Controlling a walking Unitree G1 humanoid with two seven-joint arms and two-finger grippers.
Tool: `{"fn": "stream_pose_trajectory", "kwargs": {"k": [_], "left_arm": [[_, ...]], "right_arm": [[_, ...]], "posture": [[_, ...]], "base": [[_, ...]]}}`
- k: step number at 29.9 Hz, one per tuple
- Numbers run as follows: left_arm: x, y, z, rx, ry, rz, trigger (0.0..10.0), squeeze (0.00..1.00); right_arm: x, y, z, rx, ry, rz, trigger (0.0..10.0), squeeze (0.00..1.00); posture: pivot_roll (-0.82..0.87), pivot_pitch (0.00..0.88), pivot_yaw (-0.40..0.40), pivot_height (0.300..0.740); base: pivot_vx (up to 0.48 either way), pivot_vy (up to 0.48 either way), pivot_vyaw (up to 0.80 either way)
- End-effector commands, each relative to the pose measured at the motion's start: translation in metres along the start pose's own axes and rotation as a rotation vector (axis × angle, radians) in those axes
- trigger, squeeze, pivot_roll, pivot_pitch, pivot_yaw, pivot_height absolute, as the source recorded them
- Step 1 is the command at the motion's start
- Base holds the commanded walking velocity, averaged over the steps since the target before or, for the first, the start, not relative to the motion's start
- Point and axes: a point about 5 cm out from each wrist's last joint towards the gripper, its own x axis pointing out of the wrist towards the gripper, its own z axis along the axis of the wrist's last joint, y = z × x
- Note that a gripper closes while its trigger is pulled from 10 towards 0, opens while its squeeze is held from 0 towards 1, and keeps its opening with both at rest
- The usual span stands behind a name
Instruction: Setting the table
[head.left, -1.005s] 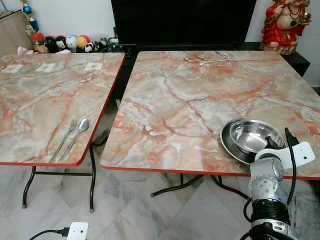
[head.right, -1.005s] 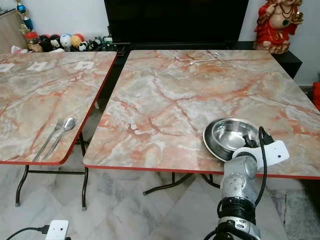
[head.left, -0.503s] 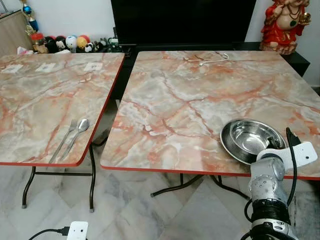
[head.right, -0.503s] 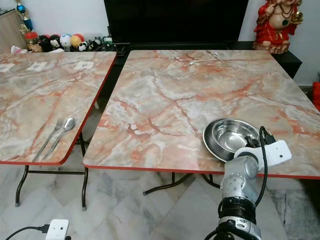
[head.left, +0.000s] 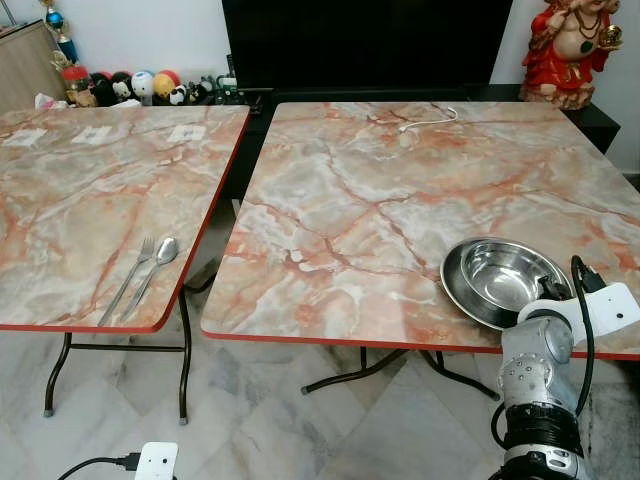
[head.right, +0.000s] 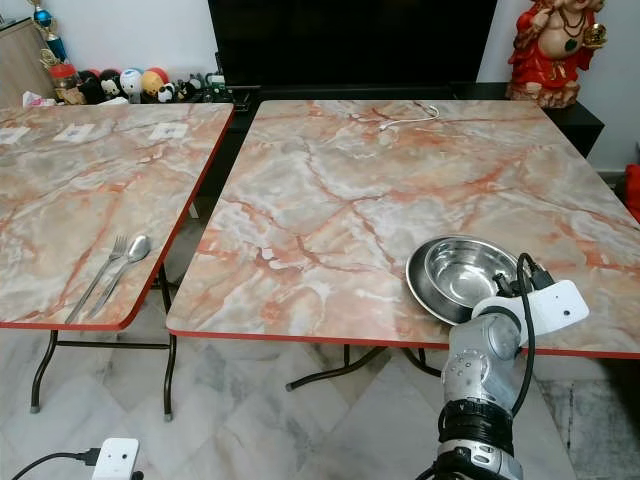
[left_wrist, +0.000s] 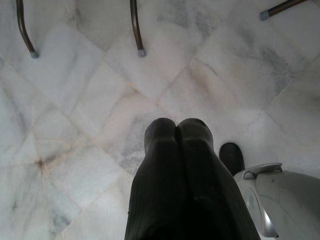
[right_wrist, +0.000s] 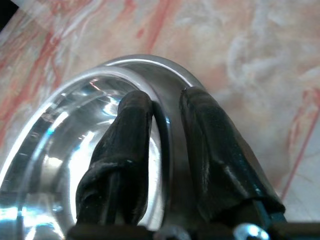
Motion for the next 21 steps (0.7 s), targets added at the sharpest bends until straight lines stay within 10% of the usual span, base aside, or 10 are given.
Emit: {"fn": "stream_pose_trajectory", "kwargs": {"k": [1, 18, 20, 21], "left_arm": [[0.0, 0.0, -0.001, 0.011, 0.005, -0.004, 10.0, 0.0], [0.0, -0.001, -0.002, 0.008, 0.009, -0.005, 10.0, 0.0], [0.0, -0.001, -0.002, 0.008, 0.011, -0.006, 10.0, 0.0], [-0.001, -0.002, -0.003, 0.007, 0.013, -0.006, 10.0, 0.0]], "right_arm": [[-0.002, 0.004, 0.003, -0.001, -0.014, 0.014, 10.0, 0.0], [-0.024, 0.03, 0.019, -0.247, -0.259, 0.256, 10.0, 0.0], [-0.028, 0.034, 0.015, -0.315, -0.265, 0.336, 10.0, 0.06], [-0.03, 0.036, 0.012, -0.346, -0.264, 0.385, 10.0, 0.3]], "posture": [[-0.02, 0.0, 0.022, 0.74], [-0.02, 0.0, 0.02, 0.74], [-0.02, 0.0, 0.02, 0.74], [-0.02, 0.0, 0.015, 0.74]], "base": [[0.0, 0.0, 0.0], [0.0, 0.0, 0.0], [0.0, 0.0, 0.0], [0.0, 0.0, 0.0]]}}
